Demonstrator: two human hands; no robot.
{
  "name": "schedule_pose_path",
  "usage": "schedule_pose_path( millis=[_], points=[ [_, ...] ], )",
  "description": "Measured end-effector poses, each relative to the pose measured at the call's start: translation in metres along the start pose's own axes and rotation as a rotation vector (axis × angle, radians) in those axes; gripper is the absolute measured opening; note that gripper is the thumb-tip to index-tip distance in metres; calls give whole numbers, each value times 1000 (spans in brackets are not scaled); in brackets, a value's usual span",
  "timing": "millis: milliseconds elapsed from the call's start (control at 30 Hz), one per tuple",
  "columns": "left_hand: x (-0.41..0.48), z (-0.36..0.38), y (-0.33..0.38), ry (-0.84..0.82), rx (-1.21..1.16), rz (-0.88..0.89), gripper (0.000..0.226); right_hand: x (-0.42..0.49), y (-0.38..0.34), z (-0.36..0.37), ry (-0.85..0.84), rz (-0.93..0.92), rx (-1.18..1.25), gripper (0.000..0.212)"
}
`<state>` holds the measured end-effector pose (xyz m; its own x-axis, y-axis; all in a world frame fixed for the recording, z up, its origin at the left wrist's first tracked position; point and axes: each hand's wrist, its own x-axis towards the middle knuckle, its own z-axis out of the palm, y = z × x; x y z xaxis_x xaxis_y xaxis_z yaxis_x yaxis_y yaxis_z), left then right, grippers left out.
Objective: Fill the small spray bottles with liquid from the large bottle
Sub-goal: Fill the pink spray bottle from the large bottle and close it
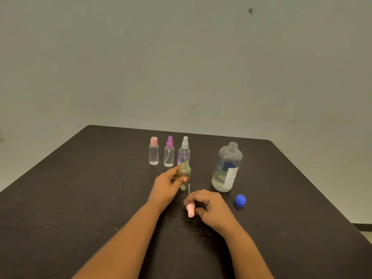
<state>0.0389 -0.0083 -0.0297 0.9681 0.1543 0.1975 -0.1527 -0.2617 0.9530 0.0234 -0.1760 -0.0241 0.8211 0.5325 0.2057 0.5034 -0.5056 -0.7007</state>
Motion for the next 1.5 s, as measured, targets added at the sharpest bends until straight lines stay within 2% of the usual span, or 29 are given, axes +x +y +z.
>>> schedule_pose_path(
  millis=[167, 433, 567, 633, 733, 867, 900, 933, 1000, 1100, 1167, 1300, 1433, 1500],
  points=[
    [0, -1, 1, -2, -5, -34, 49, -2, -3, 0, -98, 52, 12, 47],
    [-1, -1, 2, -24, -7, -63, 59, -3, -3, -1, -140, 82, 3, 54],
    [0, -2, 2, -21, -18, -68, 63, -3, -1, -1, -129, 80, 8, 59],
    [-1, -2, 2, -16, -29, -63, 65, -2, -1, 0, -63, 61, 42, 62],
    [-2, -2, 2, -1, -64, -70, 69, -1, -3, -3, 223, -54, 149, 58],
    [-1, -1, -1, 32, -54, -78, 74, 11, -13, -22, 912, -164, 97, 26],
    [0, 0, -1, 41, -47, -76, 73, 17, -14, -29, 1075, -146, 50, 28],
    [1, 1, -2, 49, -41, -76, 73, 23, -14, -35, 1198, -111, 15, 38],
    [3, 3, -2, 57, -11, -74, 70, 36, -11, -43, 1298, 6, 7, 62],
    [3, 5, 1, 64, 22, -73, 73, 52, -2, -37, 1229, 201, 10, 89],
    [2, 5, 2, 66, 5, -77, 77, 59, 7, -27, 1158, 288, 8, 98],
    [0, 4, 2, 101, -3, -57, 69, 62, 25, -10, 1076, 325, 59, 94],
    [2, 3, 4, 115, 74, -60, 54, 60, 35, -9, 1063, 332, 102, 84],
    [4, 3, 6, 99, 65, -65, 60, 59, 35, -10, 1055, 324, 100, 81]
  ],
)
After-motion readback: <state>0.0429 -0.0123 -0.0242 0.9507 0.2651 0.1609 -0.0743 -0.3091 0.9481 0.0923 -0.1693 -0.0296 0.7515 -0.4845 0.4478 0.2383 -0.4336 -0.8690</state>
